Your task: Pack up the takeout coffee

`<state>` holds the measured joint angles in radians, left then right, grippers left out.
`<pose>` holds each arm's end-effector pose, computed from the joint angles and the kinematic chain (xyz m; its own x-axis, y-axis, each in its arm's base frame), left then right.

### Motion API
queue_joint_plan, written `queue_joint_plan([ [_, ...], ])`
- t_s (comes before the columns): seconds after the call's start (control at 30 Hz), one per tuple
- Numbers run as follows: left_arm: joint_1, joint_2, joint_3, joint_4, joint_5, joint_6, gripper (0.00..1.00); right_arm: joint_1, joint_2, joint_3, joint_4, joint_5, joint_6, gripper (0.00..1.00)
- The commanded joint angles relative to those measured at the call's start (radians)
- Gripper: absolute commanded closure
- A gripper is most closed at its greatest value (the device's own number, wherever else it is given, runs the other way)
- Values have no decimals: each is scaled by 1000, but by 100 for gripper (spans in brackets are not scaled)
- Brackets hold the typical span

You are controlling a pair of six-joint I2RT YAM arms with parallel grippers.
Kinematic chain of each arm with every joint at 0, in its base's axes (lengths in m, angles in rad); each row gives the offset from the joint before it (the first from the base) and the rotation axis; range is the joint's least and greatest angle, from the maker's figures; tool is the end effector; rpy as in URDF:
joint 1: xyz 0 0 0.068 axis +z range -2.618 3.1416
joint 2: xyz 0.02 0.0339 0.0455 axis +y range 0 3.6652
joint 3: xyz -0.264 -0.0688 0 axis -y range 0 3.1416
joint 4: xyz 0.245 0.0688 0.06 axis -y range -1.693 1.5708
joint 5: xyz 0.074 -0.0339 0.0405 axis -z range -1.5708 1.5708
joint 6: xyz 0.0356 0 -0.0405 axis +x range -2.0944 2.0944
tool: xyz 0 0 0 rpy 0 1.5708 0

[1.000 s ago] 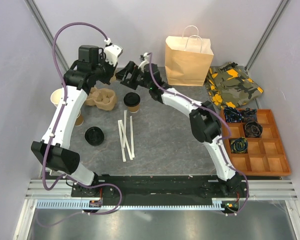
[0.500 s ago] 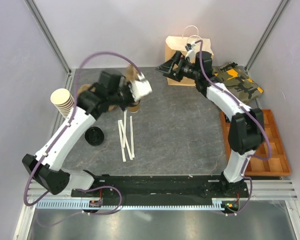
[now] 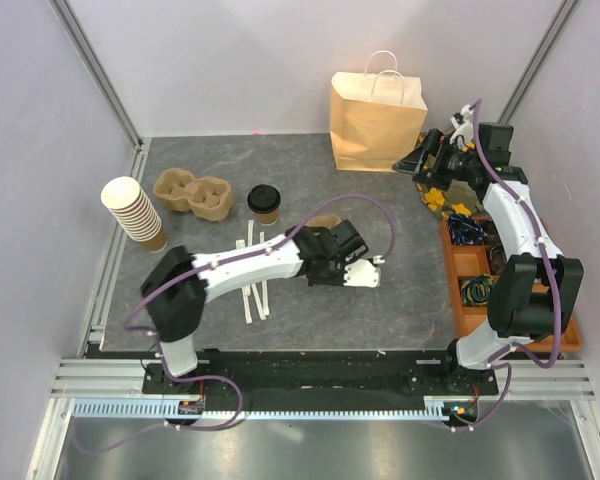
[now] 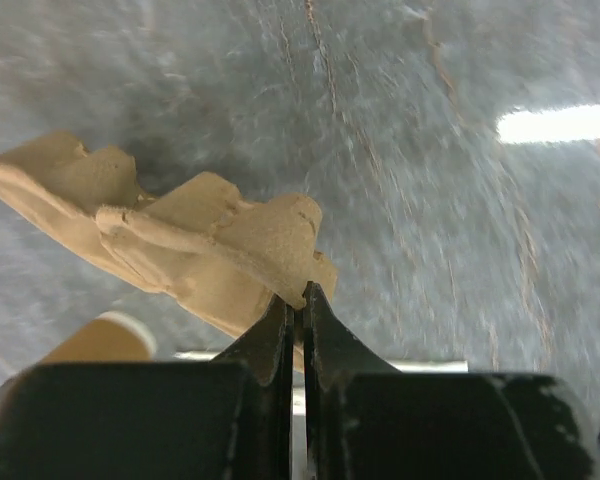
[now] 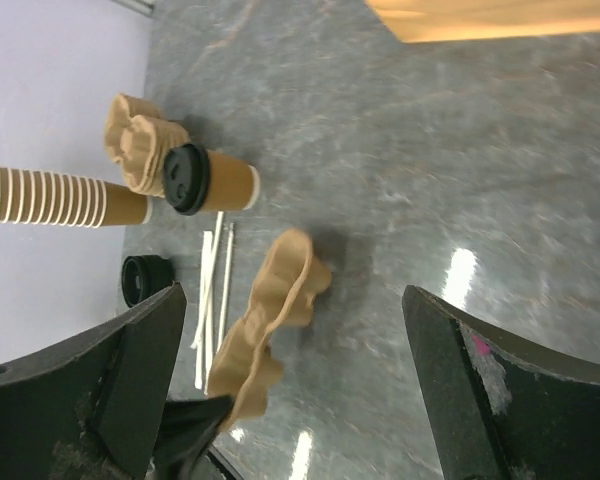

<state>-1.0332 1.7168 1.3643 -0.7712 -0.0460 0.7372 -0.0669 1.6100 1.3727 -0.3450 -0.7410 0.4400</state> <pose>0.1839 -0.3053 0.2476 0.2281 0.9288 -0.2922 0.9381 -0.1293 0.3213 0.3671 -0.0005 0.3229 -0.7150 0.3629 -0.5975 -0.2306 0.6845 0.6916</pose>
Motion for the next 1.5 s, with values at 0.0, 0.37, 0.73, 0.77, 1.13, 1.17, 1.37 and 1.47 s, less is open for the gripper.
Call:
queue_joint_plan([
  [0.0,-4,128,105,49,-124,-137,98,-39,-81,-33,-66,-12,-64,2],
  [0.37,12,41,84,52,7,-182,28,-66,-81,11,-77,-51,-84,2],
  [0.73,76,-130,-126,228,204,-62,29,-116,-53,213,-69,90,-141,2],
  [0.77,76,-144,-149,257,216,-47,29,-119,-47,235,-68,124,-144,2],
  [1.13,74,-183,-226,392,271,8,29,-117,262,606,38,404,-113,6],
  [1.17,74,-180,-222,394,270,4,29,-116,290,629,46,404,-106,8],
  [1.37,74,-178,-225,395,245,-28,28,-48,439,770,83,428,-135,12],
  [1.47,74,-187,-241,397,238,-36,28,-17,497,812,104,445,-155,14],
])
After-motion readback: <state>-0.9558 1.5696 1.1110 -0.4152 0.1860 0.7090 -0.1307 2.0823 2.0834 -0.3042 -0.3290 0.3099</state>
